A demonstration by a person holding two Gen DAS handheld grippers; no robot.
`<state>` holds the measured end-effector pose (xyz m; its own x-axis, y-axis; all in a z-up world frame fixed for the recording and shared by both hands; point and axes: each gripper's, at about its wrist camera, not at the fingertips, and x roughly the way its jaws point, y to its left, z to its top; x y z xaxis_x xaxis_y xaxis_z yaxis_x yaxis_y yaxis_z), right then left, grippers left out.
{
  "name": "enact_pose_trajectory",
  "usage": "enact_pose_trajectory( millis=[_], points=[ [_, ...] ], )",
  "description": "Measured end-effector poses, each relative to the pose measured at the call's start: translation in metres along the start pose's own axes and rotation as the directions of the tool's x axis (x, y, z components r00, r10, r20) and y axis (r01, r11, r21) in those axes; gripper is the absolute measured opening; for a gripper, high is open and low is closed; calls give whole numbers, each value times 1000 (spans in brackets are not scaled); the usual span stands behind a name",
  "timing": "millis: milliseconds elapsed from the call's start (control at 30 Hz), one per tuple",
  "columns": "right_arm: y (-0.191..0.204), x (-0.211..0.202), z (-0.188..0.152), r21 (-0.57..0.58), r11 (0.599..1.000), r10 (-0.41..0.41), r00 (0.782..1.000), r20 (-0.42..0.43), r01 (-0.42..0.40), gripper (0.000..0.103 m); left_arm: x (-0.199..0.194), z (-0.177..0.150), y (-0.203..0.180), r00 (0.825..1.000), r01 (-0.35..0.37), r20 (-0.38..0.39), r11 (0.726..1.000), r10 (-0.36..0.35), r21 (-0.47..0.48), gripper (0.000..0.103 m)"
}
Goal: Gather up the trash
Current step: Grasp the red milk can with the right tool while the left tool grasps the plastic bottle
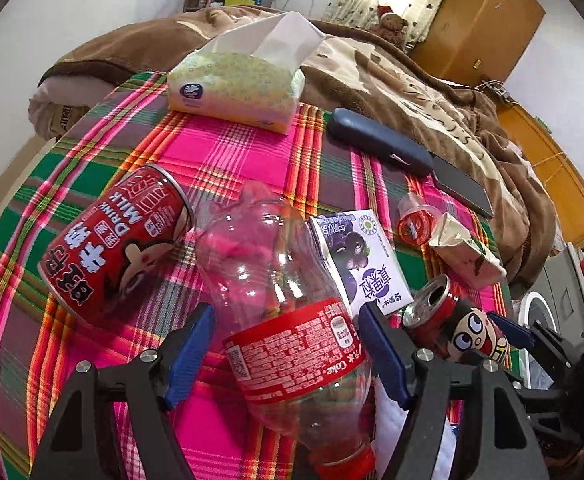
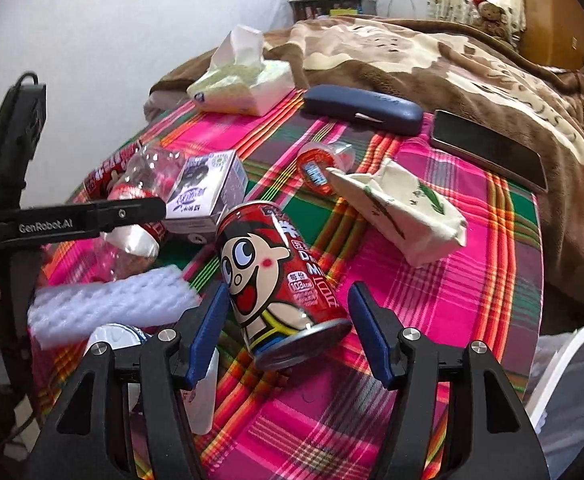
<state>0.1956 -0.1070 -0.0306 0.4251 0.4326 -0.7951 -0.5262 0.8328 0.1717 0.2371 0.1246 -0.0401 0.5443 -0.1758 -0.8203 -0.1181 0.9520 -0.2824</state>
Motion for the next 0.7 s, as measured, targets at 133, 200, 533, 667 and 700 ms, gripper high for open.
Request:
enact_pose_trajectory(
  millis=[133,200,533,667,700],
  points=[
    [9,9,4,-58,998,-20,999,-36,18,66,-2,0,6,1000,-6,-7,1000,6,15,75],
    [10,11,7,-60,998,-13,999,-35,11,66,-3,0,10,1000,-23,-8,999,24,25,75],
    [13,18,11,-25,1000,-18,999,-34,17,66,8,7,19,999,-40,-13,999,40,-18,75],
    [12,19,12,-5,1000,-26,999,-25,26,66,10,10,19,998,-64,-2,998,64,-9,75],
    [11,20,12,2,1000,-24,999,-26,24,66,10,11,20,999,-53,3,999,53,-12,75]
  ],
)
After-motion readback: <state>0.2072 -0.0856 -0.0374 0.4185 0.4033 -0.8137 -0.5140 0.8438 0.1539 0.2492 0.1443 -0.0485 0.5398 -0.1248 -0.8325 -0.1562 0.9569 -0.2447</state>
